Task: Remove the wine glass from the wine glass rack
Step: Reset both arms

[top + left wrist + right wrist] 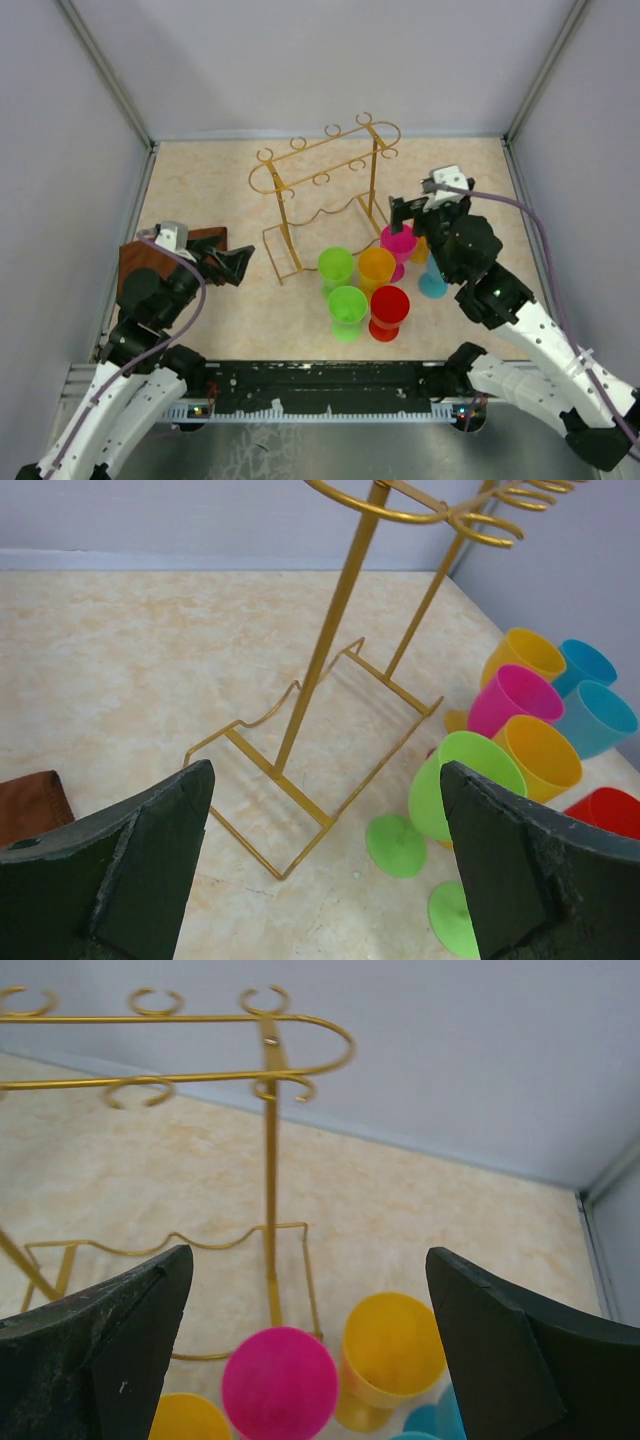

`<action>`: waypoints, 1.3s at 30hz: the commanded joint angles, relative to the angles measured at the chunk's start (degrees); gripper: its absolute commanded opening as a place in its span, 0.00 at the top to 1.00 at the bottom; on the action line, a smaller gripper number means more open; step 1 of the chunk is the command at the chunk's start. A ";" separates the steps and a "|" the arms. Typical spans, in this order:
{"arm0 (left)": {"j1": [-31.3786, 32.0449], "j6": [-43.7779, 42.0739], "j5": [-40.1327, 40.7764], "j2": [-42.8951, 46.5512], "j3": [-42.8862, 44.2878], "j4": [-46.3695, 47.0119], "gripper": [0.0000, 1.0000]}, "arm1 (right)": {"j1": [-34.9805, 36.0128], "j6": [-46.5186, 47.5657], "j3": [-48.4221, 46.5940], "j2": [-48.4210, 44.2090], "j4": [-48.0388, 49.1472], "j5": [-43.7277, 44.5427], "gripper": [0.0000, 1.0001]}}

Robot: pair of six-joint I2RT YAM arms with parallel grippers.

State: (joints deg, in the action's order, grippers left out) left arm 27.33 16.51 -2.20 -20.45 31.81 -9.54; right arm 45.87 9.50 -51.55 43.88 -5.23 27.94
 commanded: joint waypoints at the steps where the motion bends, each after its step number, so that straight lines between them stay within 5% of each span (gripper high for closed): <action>1: -0.09 -0.54 8.23 -3.73 4.63 -2.92 0.00 | -11.16 -14.42 -3.57 -2.12 -3.83 -5.11 0.01; 8: -0.13 -5.20 16.50 -9.66 10.79 -7.16 0.00 | -15.20 -17.32 -5.37 -3.01 -8.54 -3.58 0.01; 17: -3.89 -6.15 14.21 -15.16 12.66 -6.41 0.00 | -17.57 -20.05 -4.87 -3.86 -10.55 -6.70 0.01; 24: -25.04 -0.77 -2.76 -20.18 15.74 -7.22 0.00 | -21.84 -21.46 -7.17 -2.44 -12.54 -13.14 0.01; 31: -27.03 2.28 12.67 -18.03 23.28 -11.87 0.01 | -21.87 -20.37 -16.13 -3.54 -20.43 -19.22 0.01; 39: -27.00 -4.02 15.39 -12.82 28.87 -10.39 0.01 | -21.87 -22.57 -16.21 -8.46 -15.65 -22.19 0.01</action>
State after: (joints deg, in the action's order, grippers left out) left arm 0.60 16.12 10.22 -35.07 57.82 -21.02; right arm 24.21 -11.77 -65.04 36.12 -24.47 8.05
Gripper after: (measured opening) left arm 0.996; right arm 0.992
